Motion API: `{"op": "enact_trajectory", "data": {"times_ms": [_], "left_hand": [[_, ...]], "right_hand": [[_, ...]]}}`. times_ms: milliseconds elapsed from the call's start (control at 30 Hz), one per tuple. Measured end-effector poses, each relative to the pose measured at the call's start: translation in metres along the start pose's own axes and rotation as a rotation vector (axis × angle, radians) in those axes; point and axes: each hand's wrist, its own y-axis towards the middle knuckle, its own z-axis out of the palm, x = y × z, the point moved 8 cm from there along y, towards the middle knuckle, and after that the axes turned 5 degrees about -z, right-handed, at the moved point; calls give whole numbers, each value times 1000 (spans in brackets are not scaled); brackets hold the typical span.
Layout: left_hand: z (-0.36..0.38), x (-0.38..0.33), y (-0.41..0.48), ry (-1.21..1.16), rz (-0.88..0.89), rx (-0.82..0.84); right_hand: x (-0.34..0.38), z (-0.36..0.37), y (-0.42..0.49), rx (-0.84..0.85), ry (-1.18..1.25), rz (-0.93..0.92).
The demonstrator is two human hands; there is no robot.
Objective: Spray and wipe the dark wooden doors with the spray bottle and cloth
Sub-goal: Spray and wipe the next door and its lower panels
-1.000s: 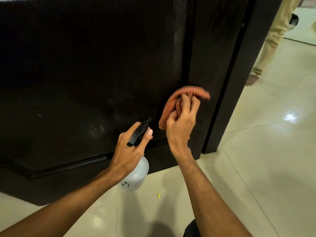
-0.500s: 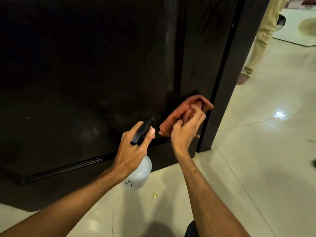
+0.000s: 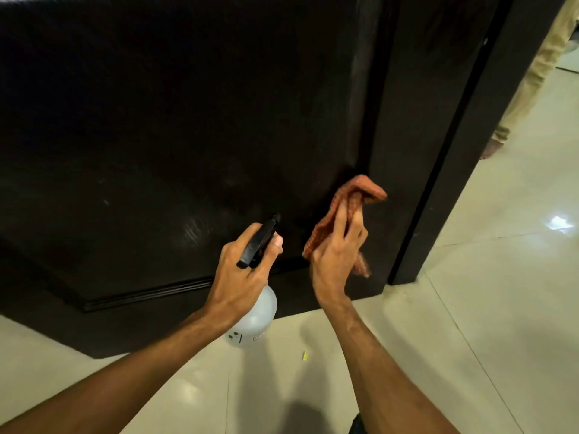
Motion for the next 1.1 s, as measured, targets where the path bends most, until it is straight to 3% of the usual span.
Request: {"op": "enact_trajectory", "data": {"times_ms": [100, 233, 300, 400, 467, 500, 600, 667, 733, 867, 900, 933, 1033, 1100], "left_hand": [[-16, 3, -6, 30, -3, -8], [-35, 11, -11, 54, -25, -42], [-42, 14, -17, 56, -37, -48], [-51, 14, -25, 68, -59, -42], [-60, 17, -28, 61, -77, -53], [-65, 18, -30, 56, -81, -67], [-74, 20, -36, 76, -83, -78], [-78, 24, -37, 89, -98, -80], [-82, 29, -38, 100, -116, -89], [-93, 39, -43, 82, -143, -113], [-96, 42, -44, 76, -156, -119], [-98, 45, -45, 71, -169, -124], [-103, 50, -48, 90, -185, -128], [-107, 50, -50, 98, -185, -137]], "right_hand": [[10, 6, 0, -18, 35, 50], [62, 24, -2, 72, -63, -339], [61, 26, -7, 55, -83, -386], [26, 9, 8, -124, 39, -43], [17, 12, 10, -143, 123, 145], [27, 17, 5, -104, 97, 103], [76, 50, -34, 155, -52, -376], [88, 65, -53, 250, -43, -558], [84, 55, -47, 124, 50, -457], [15, 33, -45, -156, 272, 234], [8, 37, -53, -135, 242, 324], [13, 44, -60, -57, 172, 302], [56, 81, -94, 304, -23, -61], [62, 95, -106, 429, -32, -175]]}}
